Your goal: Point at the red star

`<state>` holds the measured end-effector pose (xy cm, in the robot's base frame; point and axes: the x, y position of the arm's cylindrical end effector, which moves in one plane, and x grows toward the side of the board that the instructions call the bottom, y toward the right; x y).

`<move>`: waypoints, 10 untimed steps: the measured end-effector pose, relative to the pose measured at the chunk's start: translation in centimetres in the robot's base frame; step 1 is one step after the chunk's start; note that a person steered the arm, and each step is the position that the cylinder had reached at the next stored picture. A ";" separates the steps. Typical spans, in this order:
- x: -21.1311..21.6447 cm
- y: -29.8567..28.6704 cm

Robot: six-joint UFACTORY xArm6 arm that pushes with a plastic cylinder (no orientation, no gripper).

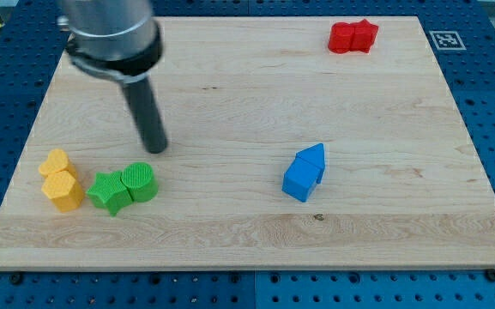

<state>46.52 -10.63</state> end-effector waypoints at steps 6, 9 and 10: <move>-12.7 34.5; -20.3 37.5; -22.0 36.9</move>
<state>24.49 26.24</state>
